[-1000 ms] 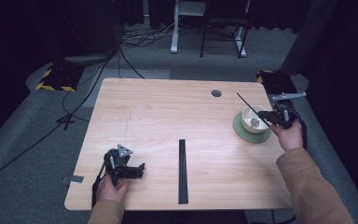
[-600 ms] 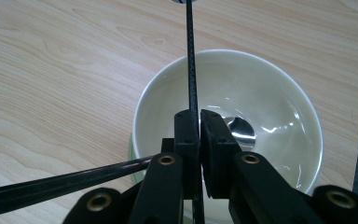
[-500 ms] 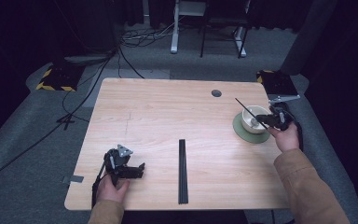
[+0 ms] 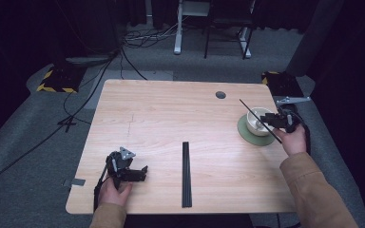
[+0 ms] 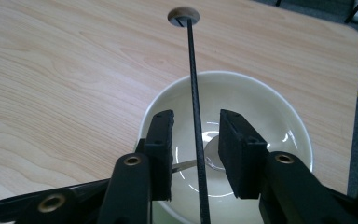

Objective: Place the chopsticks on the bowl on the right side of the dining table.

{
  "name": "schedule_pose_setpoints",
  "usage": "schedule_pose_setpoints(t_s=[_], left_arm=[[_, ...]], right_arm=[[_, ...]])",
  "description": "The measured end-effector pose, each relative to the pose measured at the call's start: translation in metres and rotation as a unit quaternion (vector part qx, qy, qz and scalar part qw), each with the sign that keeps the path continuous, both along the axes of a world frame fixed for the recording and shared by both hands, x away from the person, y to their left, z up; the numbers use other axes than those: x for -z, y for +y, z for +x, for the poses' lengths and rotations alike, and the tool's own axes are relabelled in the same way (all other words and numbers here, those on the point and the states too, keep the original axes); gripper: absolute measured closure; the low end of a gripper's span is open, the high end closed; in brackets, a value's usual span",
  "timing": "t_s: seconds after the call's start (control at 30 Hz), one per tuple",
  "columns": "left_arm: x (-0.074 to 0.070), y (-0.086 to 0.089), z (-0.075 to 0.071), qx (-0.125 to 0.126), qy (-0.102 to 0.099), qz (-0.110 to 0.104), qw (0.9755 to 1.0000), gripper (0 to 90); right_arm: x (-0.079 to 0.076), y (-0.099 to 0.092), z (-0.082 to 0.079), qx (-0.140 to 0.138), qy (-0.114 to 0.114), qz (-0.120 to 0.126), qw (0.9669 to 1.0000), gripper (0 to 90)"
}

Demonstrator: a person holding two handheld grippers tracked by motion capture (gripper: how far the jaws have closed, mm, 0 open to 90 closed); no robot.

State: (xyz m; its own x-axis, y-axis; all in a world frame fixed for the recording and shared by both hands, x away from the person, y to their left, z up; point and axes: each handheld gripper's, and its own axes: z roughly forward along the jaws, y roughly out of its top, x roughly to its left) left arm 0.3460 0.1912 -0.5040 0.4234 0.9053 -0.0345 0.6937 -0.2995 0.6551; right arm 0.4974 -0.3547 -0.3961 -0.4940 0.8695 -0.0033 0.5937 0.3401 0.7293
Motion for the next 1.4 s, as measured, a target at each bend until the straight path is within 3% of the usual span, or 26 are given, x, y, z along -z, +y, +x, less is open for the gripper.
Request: schedule_pose_setpoints(t_s=[0.13,0.3,0.47,0.8,1.0,1.13,1.4], left_arm=[[0.000,-0.001,0.001,-0.004,-0.001,0.002,1.0000,0.3],[0.000,-0.001,0.002,-0.003,0.001,0.003,1.0000,0.3],[0.000,-0.001,0.002,-0.004,0.001,0.003,1.0000,0.3],[0.000,-0.001,0.002,-0.004,0.001,0.003,1.0000,0.3],[0.000,-0.001,0.002,-0.004,0.001,0.003,1.0000,0.3],[0.000,-0.001,0.002,-0.004,0.001,0.003,1.0000,0.3],[0.000,-0.001,0.002,-0.006,0.000,0.003,1.0000,0.3]], right_arm=[[-0.013,0.004,-0.014,-0.005,-0.020,0.014,0.9997,61.0],[-0.030,0.013,-0.036,-0.030,-0.047,0.045,0.9974,56.5],[-0.038,0.021,-0.049,-0.045,-0.048,0.078,0.9947,53.7],[-0.053,0.048,-0.075,-0.100,-0.060,0.099,0.9882,50.8],[-0.052,0.068,-0.086,-0.134,-0.052,0.097,0.9849,51.6],[-0.051,0.086,-0.094,-0.161,-0.044,0.102,0.9807,51.1],[-0.039,0.111,-0.099,-0.184,-0.032,0.099,0.9774,50.4]])
